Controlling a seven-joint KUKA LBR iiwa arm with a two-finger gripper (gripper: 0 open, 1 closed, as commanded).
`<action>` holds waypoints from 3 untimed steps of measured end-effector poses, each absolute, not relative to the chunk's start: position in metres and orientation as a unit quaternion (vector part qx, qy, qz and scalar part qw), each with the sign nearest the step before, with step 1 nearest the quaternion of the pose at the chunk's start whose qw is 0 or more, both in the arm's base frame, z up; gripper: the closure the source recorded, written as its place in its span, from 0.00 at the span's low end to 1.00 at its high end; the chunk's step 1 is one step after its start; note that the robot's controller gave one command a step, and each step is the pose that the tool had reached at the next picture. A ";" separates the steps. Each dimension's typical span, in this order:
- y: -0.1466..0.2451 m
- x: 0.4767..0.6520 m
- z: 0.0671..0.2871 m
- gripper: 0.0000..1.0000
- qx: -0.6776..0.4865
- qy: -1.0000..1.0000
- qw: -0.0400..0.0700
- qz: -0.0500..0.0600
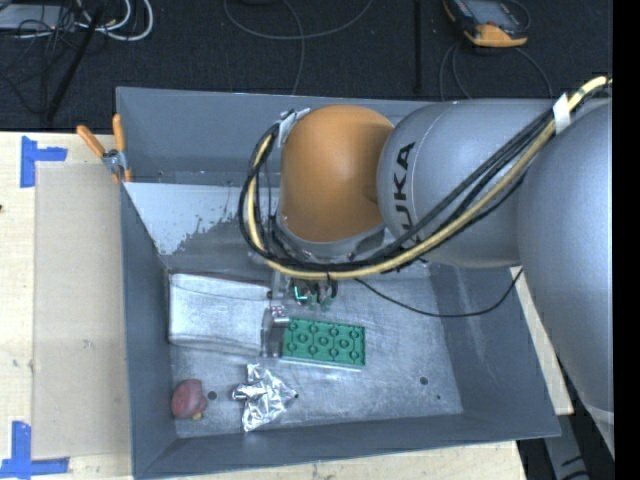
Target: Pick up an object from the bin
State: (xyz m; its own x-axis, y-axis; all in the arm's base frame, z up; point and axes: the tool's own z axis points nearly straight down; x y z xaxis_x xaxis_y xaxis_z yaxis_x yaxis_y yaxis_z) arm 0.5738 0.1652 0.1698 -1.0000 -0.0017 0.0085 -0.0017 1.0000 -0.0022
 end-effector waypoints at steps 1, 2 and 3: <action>0.086 0.531 0.070 0.00 -0.019 -1.000 -0.006 0.000; -0.015 0.543 0.101 0.00 0.010 -1.000 -0.001 0.002; 0.025 0.511 0.099 0.00 0.083 -0.997 0.002 -0.001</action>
Offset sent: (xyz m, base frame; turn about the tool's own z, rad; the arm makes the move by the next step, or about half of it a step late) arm -0.0460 -0.0759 -0.0998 0.0345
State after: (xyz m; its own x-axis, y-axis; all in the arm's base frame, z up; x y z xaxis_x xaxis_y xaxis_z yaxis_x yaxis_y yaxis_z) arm 0.5110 0.0253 0.0990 -0.9863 -0.1651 0.0043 -0.1651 0.9863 0.0018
